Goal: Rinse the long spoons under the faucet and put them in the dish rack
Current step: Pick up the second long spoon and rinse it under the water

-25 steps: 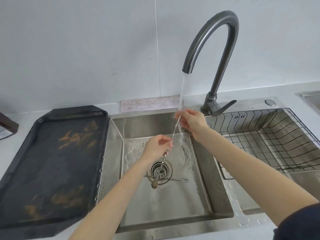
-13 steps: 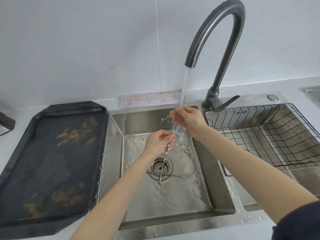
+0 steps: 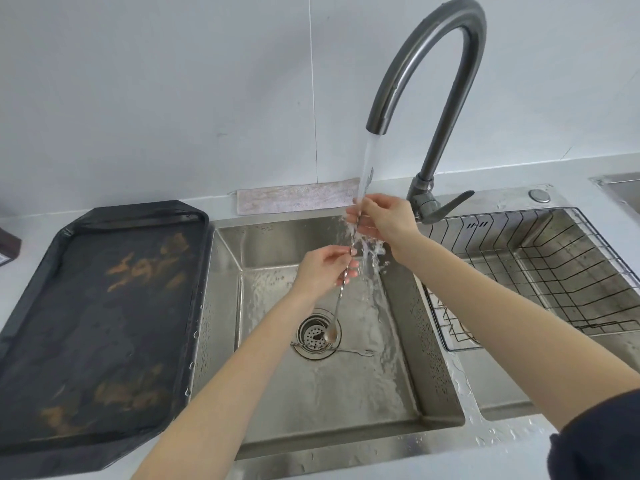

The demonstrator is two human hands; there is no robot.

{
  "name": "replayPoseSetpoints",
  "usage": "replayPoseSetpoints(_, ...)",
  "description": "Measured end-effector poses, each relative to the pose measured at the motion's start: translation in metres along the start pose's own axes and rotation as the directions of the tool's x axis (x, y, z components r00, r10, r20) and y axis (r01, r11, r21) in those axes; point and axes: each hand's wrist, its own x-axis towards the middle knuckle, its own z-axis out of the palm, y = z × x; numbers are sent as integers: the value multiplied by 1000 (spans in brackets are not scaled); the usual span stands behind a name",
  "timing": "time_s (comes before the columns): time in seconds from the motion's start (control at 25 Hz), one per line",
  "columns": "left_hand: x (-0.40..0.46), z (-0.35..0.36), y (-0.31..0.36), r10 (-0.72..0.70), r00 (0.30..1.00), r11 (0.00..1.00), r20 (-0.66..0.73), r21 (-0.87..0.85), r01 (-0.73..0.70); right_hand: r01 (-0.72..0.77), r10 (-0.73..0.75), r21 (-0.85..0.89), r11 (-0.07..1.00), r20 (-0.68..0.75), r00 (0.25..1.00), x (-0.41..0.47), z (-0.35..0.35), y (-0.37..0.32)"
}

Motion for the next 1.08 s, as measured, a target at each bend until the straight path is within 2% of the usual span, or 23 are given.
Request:
replayPoseSetpoints(0.08, -1, -1, 2, -15, 1000, 999, 8, -46, 15, -7, 7, -121, 993, -4, 1000, -1, 1, 0)
replayPoseSetpoints(0.16, -2, -2, 5, -17, 1000, 998, 17, -67, 19, 23, -30, -331, 943, -17, 999, -5, 3, 8)
replayPoseSetpoints(0.24, -4, -5, 7, -21, 999, 997, 26, -71, 23, 172, -182, -518, 838, 31, 983, -12, 3, 20)
replayPoseSetpoints(0.32, -5, -7, 8, -33, 998, 995, 45, -87, 37, 351, -322, -656, 668, 170, 931, -18, 0, 28)
replayPoseSetpoints(0.4, -6, -10, 8, -34, 998, 991, 60, -123, 41, 447, -334, -715, 538, 307, 891, -21, -4, 34)
replayPoseSetpoints(0.44, -7, -11, 10, -31, 998, 990, 60, -138, 39, 460, -320, -726, 511, 336, 886, -22, -6, 36)
replayPoseSetpoints(0.64, -7, -11, 21, 5, 998, 987, 69, -162, 6, 412, -255, -773, 482, 327, 910, -20, -14, 44)
replayPoseSetpoints(0.84, 0, -5, 32, 50, 997, 997, 65, 53, -54, 379, -174, -805, 457, 336, 925, -27, -17, 64)
replayPoseSetpoints(1.08, 10, -1, 32, 172, 984, 948, -38, 277, -155, 305, -100, -774, 555, 303, 948, -36, -17, 86)
